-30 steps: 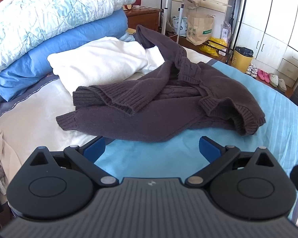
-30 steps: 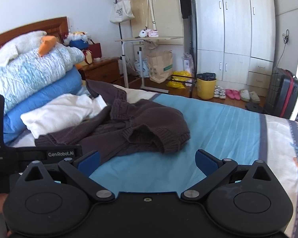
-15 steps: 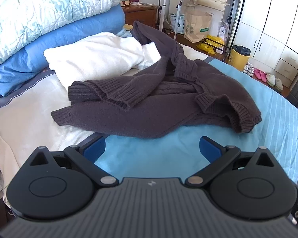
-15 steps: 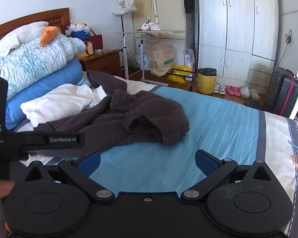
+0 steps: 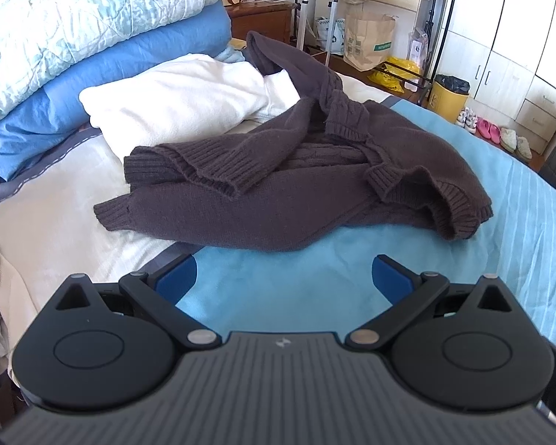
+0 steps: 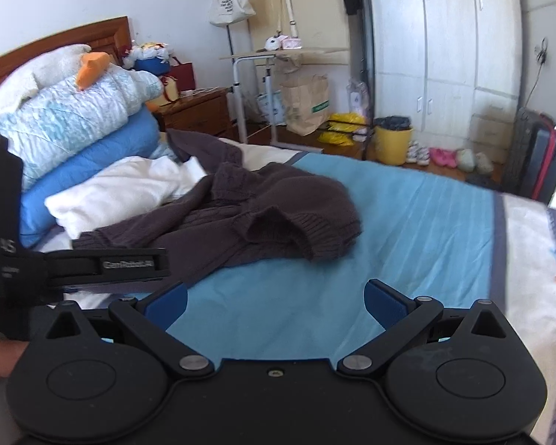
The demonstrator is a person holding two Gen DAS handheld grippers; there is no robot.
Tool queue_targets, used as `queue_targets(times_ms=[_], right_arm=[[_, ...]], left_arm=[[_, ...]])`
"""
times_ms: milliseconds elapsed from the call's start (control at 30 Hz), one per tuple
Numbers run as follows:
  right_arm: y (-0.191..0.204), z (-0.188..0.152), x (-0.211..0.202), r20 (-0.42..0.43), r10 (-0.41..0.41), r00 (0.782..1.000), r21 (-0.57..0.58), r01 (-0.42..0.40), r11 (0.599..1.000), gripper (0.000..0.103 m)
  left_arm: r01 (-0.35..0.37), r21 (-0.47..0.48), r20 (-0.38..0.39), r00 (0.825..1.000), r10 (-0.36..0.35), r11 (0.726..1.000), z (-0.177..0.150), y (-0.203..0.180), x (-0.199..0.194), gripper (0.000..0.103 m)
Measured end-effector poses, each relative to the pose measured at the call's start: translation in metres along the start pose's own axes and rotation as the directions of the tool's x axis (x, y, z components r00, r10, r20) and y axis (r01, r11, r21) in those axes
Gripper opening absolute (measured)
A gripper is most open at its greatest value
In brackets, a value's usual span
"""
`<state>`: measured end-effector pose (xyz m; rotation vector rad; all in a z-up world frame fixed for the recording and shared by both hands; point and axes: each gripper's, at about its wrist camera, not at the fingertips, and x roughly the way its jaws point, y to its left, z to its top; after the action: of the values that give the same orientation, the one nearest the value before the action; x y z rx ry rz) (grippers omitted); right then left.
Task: Fold clothes
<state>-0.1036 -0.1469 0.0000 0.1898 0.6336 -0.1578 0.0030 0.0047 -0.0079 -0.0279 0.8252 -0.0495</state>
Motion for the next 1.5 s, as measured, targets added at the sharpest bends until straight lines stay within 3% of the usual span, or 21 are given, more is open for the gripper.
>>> queue_targets(times_ms=[300, 533, 600, 733, 800, 833, 967, 1033, 1100, 1133, 1333, 1500], right_arm=[[-0.008, -0.005, 0.005, -0.028, 0.053, 0.998, 0.051, -0.051, 0.997, 0.103], [-0.018, -0.002, 0.017, -0.022, 0.143, 0.989, 0.150, -0.139, 0.979, 0.103], [-0.027, 0.002, 0.025, -0.020, 0.181, 0.983, 0.220, -0.172, 0.960, 0.103], [-0.043, 0.013, 0.057, -0.003, 0.340, 0.940, 0.373, -0.314, 0.873, 0.103], [-0.048, 0.024, 0.081, -0.040, 0.374, 0.927, 0.421, -0.324, 0.848, 0.103], [-0.052, 0.029, 0.093, -0.052, 0.384, 0.922, 0.449, -0.322, 0.833, 0.103], [-0.062, 0.047, 0.130, -0.066, 0.374, 0.925, 0.505, -0.292, 0.812, 0.103], [-0.064, 0.054, 0.142, -0.097, 0.268, 0.959, 0.470, -0.193, 0.862, 0.103], [-0.060, 0.063, 0.149, -0.090, 0.176, 0.980, 0.385, -0.129, 0.914, 0.103], [-0.060, 0.069, 0.154, -0.077, 0.165, 0.983, 0.352, -0.128, 0.927, 0.103], [-0.081, 0.093, 0.202, -0.086, 0.140, 0.987, 0.311, -0.107, 0.944, 0.101], [-0.103, 0.101, 0.248, -0.095, 0.134, 0.986, 0.337, -0.094, 0.937, 0.099]], left_arm=[[-0.016, 0.013, -0.010, 1.000, 0.016, 1.000, -0.001, -0.002, 0.004, 0.103], [-0.007, -0.103, -0.017, 1.000, 0.005, 0.995, 0.031, 0.003, 0.021, 0.103], [-0.003, -0.137, -0.018, 1.000, 0.001, 0.991, 0.041, 0.004, 0.026, 0.103], [0.003, -0.204, -0.021, 1.000, -0.007, 0.979, 0.059, 0.007, 0.036, 0.103], [0.006, -0.237, -0.022, 1.000, -0.011, 0.971, 0.069, 0.009, 0.041, 0.102], [-0.005, -0.206, -0.029, 1.000, -0.001, 0.979, 0.079, 0.007, 0.045, 0.102], [-0.088, -0.204, -0.009, 0.996, 0.088, 0.975, 0.109, 0.028, 0.072, 0.103], [-0.153, -0.237, -0.027, 0.988, 0.151, 0.959, 0.100, 0.052, 0.088, 0.103], [-0.197, -0.310, -0.131, 0.978, 0.163, 0.930, 0.079, 0.087, 0.113, 0.103], [-0.200, -0.369, -0.195, 0.972, 0.135, 0.908, 0.070, 0.106, 0.123, 0.101], [-0.226, -0.530, -0.215, 0.968, 0.128, 0.817, 0.061, 0.153, 0.132, 0.103], [-0.180, -0.563, -0.232, 0.971, 0.055, 0.807, 0.059, 0.155, 0.150, 0.099]])
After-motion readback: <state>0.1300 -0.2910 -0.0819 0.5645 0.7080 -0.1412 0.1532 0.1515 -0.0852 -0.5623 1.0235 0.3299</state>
